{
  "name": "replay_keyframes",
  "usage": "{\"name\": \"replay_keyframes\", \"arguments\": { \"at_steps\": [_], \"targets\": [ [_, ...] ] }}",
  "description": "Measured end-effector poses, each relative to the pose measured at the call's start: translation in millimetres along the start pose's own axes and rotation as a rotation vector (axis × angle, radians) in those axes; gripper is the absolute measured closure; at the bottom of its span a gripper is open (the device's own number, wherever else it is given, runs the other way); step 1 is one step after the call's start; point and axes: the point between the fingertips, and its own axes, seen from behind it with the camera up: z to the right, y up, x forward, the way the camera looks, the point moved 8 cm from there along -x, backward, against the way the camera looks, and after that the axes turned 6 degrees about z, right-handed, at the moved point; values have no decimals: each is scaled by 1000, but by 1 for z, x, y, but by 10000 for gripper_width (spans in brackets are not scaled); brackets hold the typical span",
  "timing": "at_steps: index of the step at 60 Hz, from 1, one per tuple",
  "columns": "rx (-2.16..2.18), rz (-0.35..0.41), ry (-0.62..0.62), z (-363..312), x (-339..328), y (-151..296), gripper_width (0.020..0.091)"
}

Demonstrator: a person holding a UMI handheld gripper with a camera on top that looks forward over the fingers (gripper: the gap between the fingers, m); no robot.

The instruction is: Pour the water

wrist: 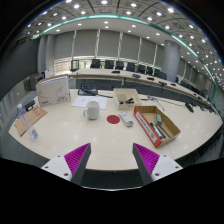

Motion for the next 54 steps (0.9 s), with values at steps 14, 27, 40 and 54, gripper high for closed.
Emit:
{"name": "replay_keyframes", "arguments": {
  "at_steps": [14,27,40,54],
  "targets": [
    [-17,-20,4,-67,-1,1,243],
    [-16,-26,16,-169,0,-8,243],
    [23,-21,142,-313,-1,-28,242],
    [-20,92,234,-429,29,-28,244]
  ]
}}
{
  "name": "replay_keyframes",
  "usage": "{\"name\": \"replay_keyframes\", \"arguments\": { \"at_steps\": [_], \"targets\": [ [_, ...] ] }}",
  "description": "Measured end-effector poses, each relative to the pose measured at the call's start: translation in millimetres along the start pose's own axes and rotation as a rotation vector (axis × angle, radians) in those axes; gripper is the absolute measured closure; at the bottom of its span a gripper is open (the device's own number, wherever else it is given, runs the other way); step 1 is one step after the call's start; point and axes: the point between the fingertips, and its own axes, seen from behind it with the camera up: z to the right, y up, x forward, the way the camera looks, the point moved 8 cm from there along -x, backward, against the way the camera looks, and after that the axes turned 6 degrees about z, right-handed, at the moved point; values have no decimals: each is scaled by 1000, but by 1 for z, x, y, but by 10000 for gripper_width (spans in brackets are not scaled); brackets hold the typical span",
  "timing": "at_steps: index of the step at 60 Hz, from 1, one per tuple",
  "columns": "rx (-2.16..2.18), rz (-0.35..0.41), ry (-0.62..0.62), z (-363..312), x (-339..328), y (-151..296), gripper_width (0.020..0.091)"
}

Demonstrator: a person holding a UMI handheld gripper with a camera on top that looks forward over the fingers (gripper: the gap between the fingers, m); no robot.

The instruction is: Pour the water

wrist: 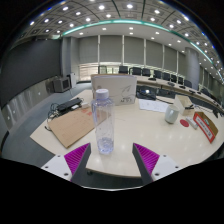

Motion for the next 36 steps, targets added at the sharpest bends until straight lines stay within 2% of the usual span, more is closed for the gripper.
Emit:
{"name": "replay_keyframes", "arguments": {
  "at_steps": [13,19,21,27,30,36],
  "targets": [
    [42,79,-59,-19,86,6,246],
    [35,108,-86,-18,117,7,279],
    [29,112,-89,-17,125,7,331],
    [26,119,-65,-22,139,3,570],
    [14,135,-63,-22,139,3,594],
    [-2,144,-47,-24,140,5,697]
  ]
}}
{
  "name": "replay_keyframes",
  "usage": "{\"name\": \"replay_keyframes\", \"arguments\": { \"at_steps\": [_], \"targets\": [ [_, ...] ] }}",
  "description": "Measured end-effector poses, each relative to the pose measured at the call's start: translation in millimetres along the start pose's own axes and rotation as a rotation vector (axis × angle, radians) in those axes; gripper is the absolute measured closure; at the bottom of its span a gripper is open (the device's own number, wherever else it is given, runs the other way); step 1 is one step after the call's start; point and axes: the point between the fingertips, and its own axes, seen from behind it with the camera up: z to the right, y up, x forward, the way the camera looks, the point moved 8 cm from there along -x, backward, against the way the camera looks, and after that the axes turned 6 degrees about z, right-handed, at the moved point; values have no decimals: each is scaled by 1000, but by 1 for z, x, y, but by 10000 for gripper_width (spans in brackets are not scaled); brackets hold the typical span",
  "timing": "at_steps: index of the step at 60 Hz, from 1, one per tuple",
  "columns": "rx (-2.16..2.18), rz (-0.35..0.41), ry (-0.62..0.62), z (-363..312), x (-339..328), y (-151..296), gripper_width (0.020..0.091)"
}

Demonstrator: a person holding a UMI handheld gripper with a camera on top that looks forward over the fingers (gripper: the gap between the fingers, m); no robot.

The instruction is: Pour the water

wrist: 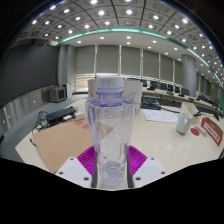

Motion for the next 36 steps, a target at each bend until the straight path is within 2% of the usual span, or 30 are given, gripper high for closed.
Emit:
{"name": "replay_keyframes", "arguments": {
  "at_steps": [5,15,24,36],
  "targets": [
    [18,-8,0,3,-3,2,758],
    [74,-13,22,13,0,31,758],
    [195,53,23,44,13,91,759],
    [559,133,84,120,49,168,761]
  ]
}}
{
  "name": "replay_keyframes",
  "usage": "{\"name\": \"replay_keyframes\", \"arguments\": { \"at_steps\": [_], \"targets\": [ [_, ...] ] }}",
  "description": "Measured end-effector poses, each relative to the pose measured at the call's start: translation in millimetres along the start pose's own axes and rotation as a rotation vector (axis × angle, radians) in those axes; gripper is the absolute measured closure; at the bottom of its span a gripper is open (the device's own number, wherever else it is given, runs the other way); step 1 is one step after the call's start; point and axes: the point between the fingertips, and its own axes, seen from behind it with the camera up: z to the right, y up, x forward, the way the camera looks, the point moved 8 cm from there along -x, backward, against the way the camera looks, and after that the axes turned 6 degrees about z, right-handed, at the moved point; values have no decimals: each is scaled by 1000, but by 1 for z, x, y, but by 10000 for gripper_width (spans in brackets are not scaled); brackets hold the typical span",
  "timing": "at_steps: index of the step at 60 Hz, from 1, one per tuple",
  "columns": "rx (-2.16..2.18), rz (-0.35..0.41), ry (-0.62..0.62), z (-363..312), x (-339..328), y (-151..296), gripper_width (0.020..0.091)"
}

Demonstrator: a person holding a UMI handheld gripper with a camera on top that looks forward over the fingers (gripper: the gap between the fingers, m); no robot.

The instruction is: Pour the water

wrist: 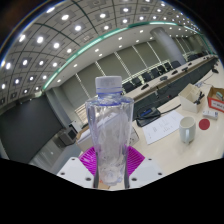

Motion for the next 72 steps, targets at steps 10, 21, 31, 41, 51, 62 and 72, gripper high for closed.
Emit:
{"name": "replay_keyframes", "arguments": {
  "at_steps": [10,21,31,41,51,62,72],
  "targets": [
    [438,5,60,45,44,61,762],
    [989,-21,103,112,88,80,760],
    [1369,-60,121,152,106,72,761],
    [1612,-95,124,171,117,57,761],
    [1598,-151,114,173,115,56,761],
    [1279,-199,141,170,108,81,761],
    [835,-140,172,182,95,146,759]
  ]
}}
